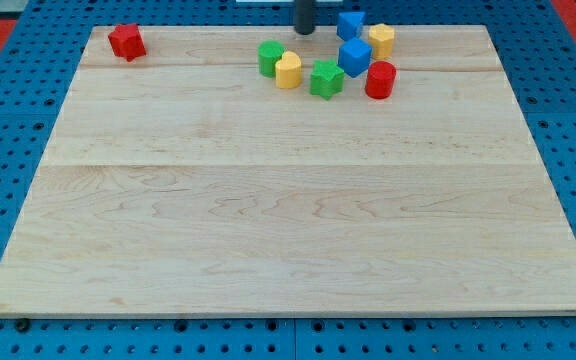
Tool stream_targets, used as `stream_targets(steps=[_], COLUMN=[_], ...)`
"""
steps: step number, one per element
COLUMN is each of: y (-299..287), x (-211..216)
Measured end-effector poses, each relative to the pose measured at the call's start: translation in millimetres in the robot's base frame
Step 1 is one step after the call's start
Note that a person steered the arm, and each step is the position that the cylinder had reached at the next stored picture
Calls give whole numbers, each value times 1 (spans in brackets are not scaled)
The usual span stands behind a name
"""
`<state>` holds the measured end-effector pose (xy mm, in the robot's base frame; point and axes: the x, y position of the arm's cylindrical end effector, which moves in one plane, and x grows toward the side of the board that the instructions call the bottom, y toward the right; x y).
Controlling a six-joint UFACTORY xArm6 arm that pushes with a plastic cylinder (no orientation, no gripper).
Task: Separate the triangle and the hexagon from each other
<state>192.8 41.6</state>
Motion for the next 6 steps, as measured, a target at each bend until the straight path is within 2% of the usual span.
stream_targets(steps=[2,4,5,6], y=[101,90,98,142], x=[-1,50,60,51])
